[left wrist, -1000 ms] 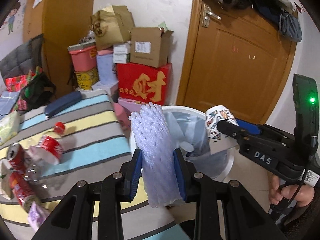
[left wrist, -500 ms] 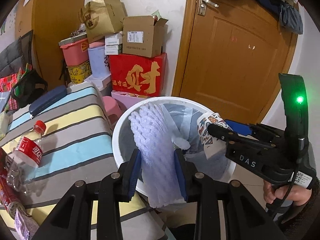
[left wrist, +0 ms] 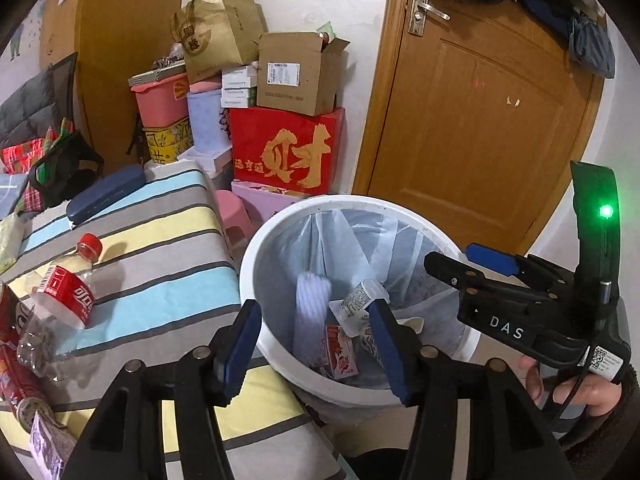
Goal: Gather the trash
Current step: 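Open both tools to drop the foam net and paper cup into the wastebasket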
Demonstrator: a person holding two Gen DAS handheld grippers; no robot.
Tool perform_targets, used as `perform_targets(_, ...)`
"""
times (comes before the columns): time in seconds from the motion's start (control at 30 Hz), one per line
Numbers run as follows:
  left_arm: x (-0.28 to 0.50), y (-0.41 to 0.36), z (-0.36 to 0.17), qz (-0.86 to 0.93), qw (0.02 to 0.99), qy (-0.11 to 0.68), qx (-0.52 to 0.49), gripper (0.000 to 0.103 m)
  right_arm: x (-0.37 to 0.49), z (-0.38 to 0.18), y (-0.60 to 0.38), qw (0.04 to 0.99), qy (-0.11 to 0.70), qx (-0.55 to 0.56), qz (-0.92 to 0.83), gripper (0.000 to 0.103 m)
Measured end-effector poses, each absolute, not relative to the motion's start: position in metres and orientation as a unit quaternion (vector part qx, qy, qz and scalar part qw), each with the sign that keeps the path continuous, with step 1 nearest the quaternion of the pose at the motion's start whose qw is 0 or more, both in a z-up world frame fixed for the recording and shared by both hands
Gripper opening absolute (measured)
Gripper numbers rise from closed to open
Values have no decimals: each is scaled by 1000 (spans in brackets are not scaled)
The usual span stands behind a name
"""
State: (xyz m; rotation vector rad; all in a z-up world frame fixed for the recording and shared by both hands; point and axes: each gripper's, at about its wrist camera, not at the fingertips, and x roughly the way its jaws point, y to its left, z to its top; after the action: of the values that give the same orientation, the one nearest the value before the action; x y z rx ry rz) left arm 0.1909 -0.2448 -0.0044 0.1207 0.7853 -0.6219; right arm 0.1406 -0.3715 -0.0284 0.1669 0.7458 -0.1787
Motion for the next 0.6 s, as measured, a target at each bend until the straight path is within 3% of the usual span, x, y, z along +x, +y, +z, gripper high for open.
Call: perform_targets(0.6, 161, -188, 23, -258, 902, 345, 36, 56, 129, -10, -339, 939, 329, 79, -62, 61)
